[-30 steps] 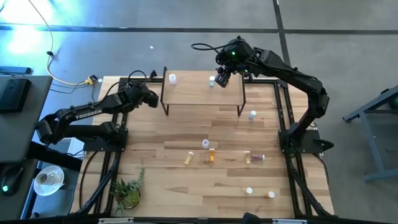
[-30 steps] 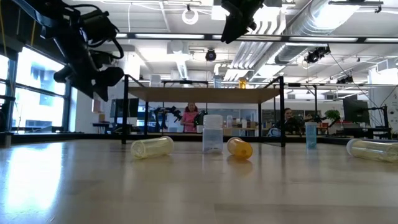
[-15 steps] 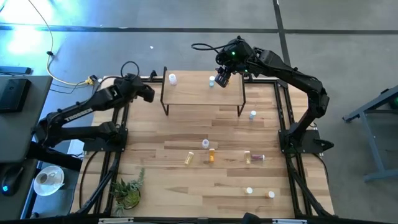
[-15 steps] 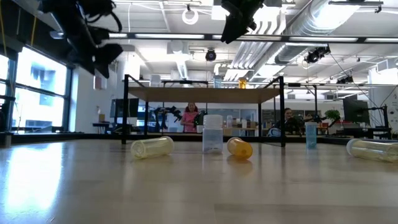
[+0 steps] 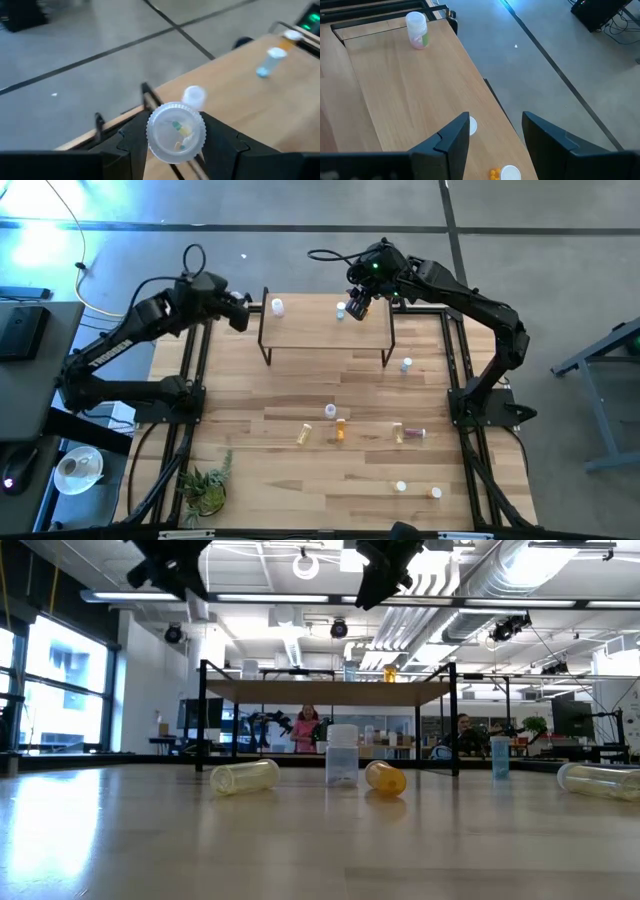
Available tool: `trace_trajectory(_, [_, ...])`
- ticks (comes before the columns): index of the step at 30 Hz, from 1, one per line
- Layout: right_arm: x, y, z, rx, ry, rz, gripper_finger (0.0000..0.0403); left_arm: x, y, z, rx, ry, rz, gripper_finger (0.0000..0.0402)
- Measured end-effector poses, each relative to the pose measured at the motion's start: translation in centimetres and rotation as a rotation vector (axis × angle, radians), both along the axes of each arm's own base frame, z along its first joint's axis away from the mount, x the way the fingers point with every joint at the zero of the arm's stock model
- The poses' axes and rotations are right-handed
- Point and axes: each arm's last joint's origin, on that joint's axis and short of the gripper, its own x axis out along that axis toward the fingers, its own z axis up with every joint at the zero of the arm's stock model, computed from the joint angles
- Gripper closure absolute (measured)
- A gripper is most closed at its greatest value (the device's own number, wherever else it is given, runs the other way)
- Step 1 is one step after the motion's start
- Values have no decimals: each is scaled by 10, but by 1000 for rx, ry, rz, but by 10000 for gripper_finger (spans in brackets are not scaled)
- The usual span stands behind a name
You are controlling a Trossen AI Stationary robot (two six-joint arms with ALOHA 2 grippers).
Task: Pick and place medicine bottles onto shelf by color
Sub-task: Put the top transparent pill bottle on the shelf aligned with the other transparent pill bottle
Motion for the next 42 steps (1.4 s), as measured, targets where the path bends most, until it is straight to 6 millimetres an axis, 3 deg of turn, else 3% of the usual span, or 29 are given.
trace_trajectory(8, [0,0,0,5,-4,-5,230,35,19,14,-59,81,-108,261])
trace_trajectory(13, [0,0,0,-3,2,-15,230,58,26,-4,-158,114,-284,261])
trace_trajectory(19, [-2,0,-2,5,23,-17,230,77,35,-32,-206,170,-377,261])
trace_trajectory(30, [-3,1,-3,14,40,-17,230,88,46,-67,-252,208,-356,261])
trace_trajectory(42, [-3,1,-3,14,40,-17,230,98,60,-81,-235,244,-280,261])
